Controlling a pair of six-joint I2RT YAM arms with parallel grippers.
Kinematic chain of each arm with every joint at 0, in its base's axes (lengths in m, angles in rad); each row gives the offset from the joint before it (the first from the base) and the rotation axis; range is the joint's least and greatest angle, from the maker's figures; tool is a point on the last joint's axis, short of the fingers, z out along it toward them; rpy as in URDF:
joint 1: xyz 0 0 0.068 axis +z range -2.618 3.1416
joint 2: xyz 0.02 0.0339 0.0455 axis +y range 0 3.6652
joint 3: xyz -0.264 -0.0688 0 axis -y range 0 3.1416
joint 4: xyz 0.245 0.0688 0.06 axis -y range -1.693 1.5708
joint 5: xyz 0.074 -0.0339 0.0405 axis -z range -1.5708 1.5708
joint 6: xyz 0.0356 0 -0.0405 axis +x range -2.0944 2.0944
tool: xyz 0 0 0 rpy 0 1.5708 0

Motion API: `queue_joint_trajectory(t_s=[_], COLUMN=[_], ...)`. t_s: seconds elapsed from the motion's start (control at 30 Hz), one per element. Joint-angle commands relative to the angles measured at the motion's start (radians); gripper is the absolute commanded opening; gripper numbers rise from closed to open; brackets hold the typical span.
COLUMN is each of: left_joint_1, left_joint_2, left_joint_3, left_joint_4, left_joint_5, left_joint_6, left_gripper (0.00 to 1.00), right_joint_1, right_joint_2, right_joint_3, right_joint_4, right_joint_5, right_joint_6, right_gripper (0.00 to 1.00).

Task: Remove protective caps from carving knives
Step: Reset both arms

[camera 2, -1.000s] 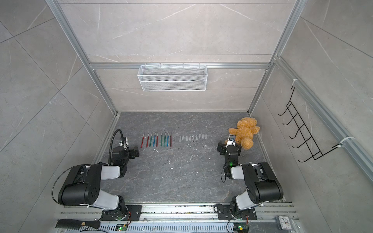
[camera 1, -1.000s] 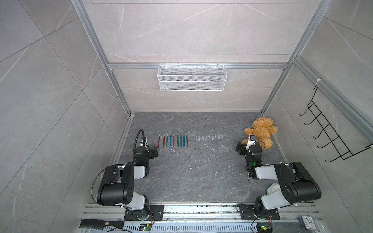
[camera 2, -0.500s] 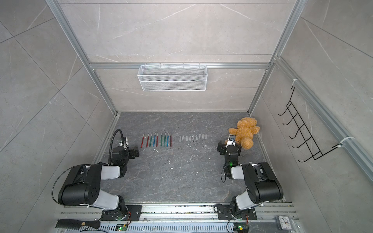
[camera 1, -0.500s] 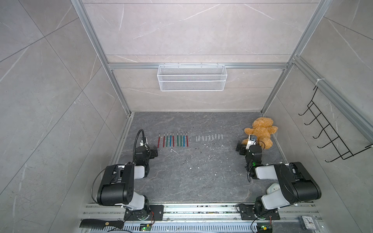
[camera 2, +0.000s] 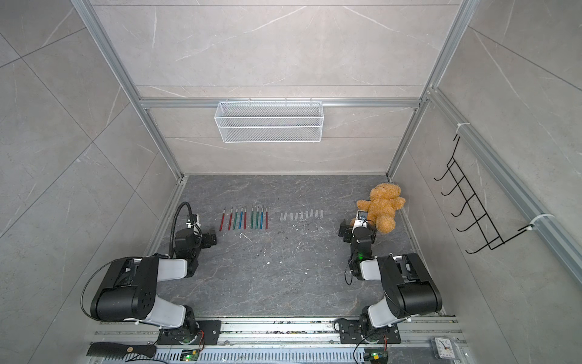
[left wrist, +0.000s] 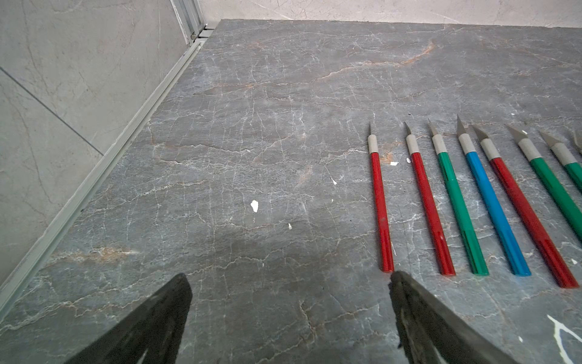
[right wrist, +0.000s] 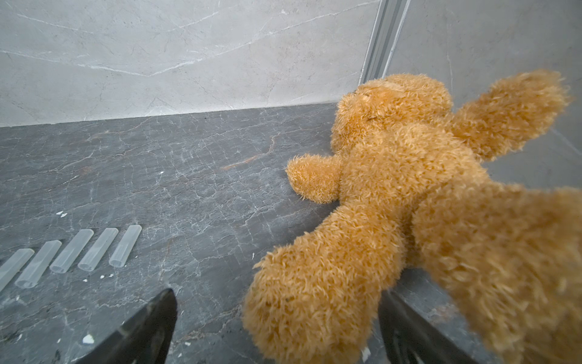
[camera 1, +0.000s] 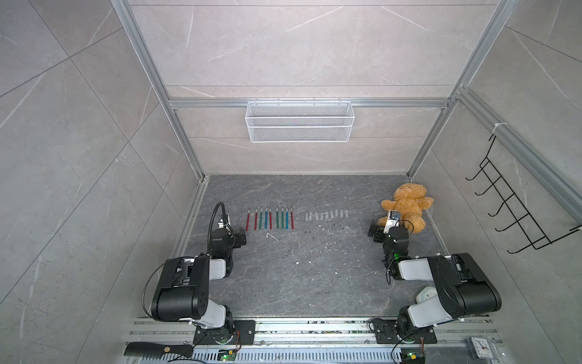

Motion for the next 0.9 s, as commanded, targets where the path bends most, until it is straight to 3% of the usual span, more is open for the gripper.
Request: queue_joint_trajectory(t_s=[0.0,0.87], left_joint_1=[0.002,0.003], left_joint_2=[-0.004,-0.005], left_joint_3=[0.017,0.017], left_joint_4=[0.059,0.058], left_joint_5=[-0.007,-0.009], left_joint_6=[-0.018,-0.019], left_gripper=[1.0,1.0], right_joint_1=[0.002,-0.002], right_joint_2=[0.007,0.004], right_joint_3=[0.0,-0.001], right_joint_4=[0.019,0.013], right_joint_5=[0.001,-0.009], right_joint_6=[-0.009,-0.006], right_gripper=[1.0,1.0])
